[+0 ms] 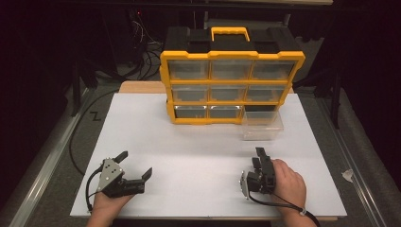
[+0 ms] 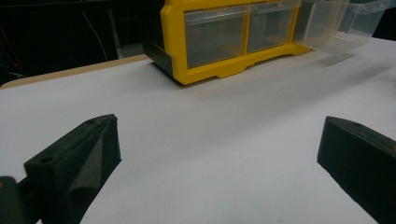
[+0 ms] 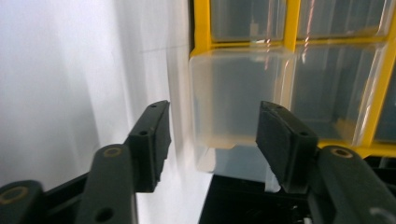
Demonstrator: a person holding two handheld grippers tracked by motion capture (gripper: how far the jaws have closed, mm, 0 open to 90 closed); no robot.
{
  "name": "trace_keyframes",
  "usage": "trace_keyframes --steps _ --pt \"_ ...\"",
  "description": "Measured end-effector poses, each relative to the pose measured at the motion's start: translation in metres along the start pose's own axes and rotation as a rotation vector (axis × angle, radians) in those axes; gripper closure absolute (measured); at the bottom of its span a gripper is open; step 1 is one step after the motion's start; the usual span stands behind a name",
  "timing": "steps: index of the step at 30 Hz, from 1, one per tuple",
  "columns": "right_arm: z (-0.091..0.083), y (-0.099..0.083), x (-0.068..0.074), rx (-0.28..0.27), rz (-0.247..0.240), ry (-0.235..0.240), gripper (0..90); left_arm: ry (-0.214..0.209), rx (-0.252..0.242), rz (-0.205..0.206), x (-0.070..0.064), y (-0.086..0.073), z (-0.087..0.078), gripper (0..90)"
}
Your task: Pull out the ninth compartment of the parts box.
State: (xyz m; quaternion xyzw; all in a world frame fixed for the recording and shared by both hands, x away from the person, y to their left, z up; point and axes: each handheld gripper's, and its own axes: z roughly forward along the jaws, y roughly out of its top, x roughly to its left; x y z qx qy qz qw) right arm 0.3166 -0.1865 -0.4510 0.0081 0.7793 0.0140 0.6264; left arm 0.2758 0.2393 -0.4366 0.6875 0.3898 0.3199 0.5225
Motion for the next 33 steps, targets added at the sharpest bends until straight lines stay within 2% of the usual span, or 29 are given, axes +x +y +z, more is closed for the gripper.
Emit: trace_keyframes --steps 2,5,12,14,16,19,24,29,33 --pt "-0.002 -0.003 -0.003 -0.003 0.011 -0.009 42.8 0.000 0.003 0.001 0.000 0.000 0.000 0.3" --pt "-0.005 -0.002 -0.002 -0.011 0.028 0.008 38.9 0.000 0.006 0.004 -0.001 0.000 0.001 0.3" --pt "-0.006 0.005 -0.002 -0.039 0.046 0.015 21.1 -0.001 0.008 0.002 -0.001 -0.001 0.001 0.3" --pt "-0.006 0.006 -0.002 -0.041 0.042 0.016 15.1 0.000 0.009 0.001 -0.001 -0.001 0.001 0.3" --pt "-0.004 0.007 -0.002 -0.039 0.052 0.005 2.7 0.001 0.009 -0.001 -0.001 -0.001 0.000 0.3" --pt "-0.004 0.007 -0.002 -0.054 0.075 -0.030 0.9 0.010 0.004 -0.005 0.000 -0.001 0.000 0.3" --pt "-0.005 0.005 -0.005 -0.050 0.124 -0.022 1.0 0.014 0.010 -0.013 0.001 -0.001 0.001 0.3" --pt "-0.002 0.001 -0.006 -0.044 0.210 0.022 1.0 0.023 0.005 -0.018 0.002 -0.001 0.000 0.3" --pt "0.002 -0.007 -0.007 -0.037 0.354 0.094 1.0 0.016 0.011 -0.021 0.002 -0.001 0.001 0.3"
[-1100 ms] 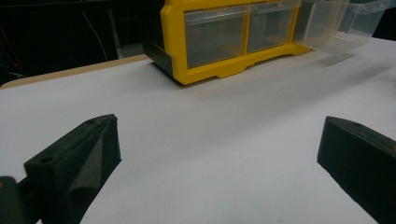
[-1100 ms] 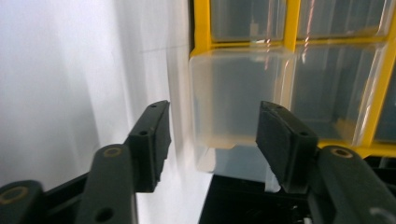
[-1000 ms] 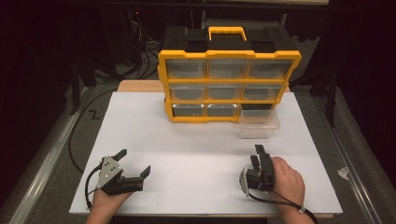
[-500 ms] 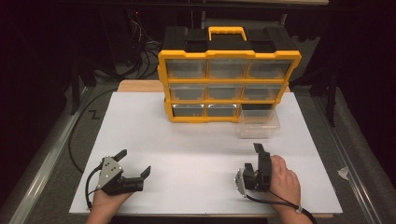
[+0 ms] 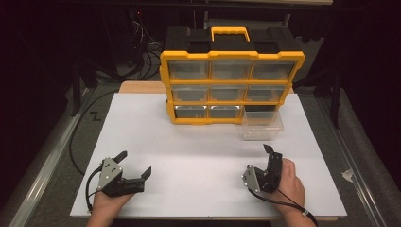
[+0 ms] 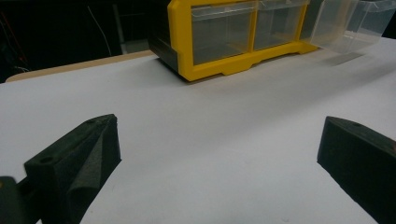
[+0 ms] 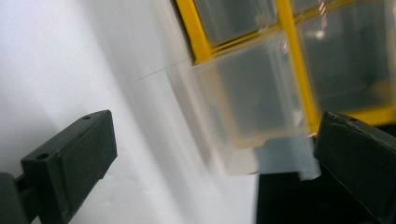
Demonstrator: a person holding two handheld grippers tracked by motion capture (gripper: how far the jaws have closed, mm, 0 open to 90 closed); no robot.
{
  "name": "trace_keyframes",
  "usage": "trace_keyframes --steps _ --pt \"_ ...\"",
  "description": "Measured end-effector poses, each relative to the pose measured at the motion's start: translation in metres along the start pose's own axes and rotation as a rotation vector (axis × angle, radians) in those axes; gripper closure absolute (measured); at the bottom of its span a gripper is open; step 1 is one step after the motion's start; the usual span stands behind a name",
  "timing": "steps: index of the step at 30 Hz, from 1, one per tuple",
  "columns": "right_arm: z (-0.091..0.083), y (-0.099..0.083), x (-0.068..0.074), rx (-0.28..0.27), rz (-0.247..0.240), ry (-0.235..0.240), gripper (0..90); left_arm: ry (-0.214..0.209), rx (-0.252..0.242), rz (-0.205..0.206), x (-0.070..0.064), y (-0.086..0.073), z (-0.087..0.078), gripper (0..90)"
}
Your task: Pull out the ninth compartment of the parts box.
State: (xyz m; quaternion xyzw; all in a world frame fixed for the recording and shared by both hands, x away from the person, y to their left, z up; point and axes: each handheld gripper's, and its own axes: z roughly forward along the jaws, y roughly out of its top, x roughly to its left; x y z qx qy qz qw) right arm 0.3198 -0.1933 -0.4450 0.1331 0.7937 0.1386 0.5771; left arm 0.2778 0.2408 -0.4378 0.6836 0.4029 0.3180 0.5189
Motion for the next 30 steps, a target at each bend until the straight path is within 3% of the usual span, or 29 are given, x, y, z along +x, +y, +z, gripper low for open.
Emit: trace_keyframes --steps 3,12,15,24,26,30 --pt "0.002 -0.005 -0.004 0.001 0.086 0.046 1.1 -0.007 0.003 0.001 0.000 0.000 0.000 0.3" --pt "0.004 -0.016 -0.018 -0.027 0.516 0.225 2.8 -0.002 -0.003 -0.006 0.001 0.001 0.000 0.3" --pt "0.002 -0.020 -0.023 -0.053 0.631 0.276 2.8 -0.001 -0.004 -0.011 0.001 0.001 -0.001 0.3" --pt "-0.008 -0.036 -0.034 -0.132 0.969 0.382 1.3 -0.018 -0.016 -0.014 -0.002 0.002 -0.002 0.3" --pt "-0.011 -0.039 -0.035 -0.154 1.021 0.398 1.3 -0.029 -0.013 -0.006 -0.003 0.001 -0.001 0.3" --pt "-0.010 -0.037 -0.032 -0.149 0.965 0.387 1.3 -0.028 0.016 0.001 -0.005 0.000 0.001 0.3"
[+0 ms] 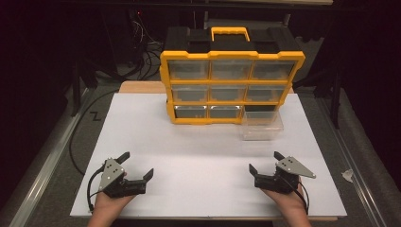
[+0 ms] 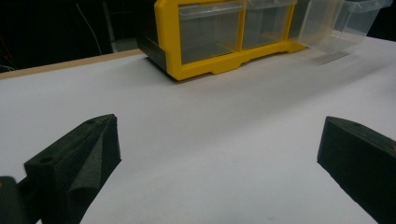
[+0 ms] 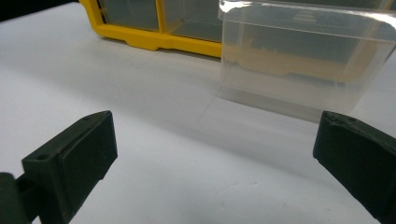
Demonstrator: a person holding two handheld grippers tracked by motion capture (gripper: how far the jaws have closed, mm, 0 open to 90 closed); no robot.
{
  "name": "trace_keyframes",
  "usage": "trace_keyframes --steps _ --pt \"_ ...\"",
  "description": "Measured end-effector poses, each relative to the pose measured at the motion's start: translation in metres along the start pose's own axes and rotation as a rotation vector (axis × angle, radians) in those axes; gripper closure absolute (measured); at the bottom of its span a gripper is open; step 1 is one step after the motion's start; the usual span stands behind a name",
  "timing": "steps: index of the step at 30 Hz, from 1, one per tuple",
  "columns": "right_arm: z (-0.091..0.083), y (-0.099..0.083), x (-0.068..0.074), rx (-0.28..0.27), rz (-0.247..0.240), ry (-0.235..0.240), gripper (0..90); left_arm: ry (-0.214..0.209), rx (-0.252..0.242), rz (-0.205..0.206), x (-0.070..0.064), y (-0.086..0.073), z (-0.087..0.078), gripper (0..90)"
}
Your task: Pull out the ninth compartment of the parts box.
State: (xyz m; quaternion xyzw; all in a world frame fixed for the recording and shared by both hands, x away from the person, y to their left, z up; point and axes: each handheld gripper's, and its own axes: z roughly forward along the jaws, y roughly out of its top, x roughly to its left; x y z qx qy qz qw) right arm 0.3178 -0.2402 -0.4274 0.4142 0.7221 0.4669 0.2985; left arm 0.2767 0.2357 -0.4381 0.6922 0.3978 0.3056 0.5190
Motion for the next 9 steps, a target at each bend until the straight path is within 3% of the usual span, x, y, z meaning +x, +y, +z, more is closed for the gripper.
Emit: trace_keyframes --steps 4,9 --pt "0.0024 0.0000 0.0022 0.011 -0.052 -0.004 1.2 0.018 0.013 -0.009 0.0014 -0.0007 0.0016 0.3" --pt "0.0001 -0.0002 0.0001 0.004 -0.066 -0.012 1.2 0.029 0.013 -0.015 0.0020 -0.0006 0.0023 0.3"
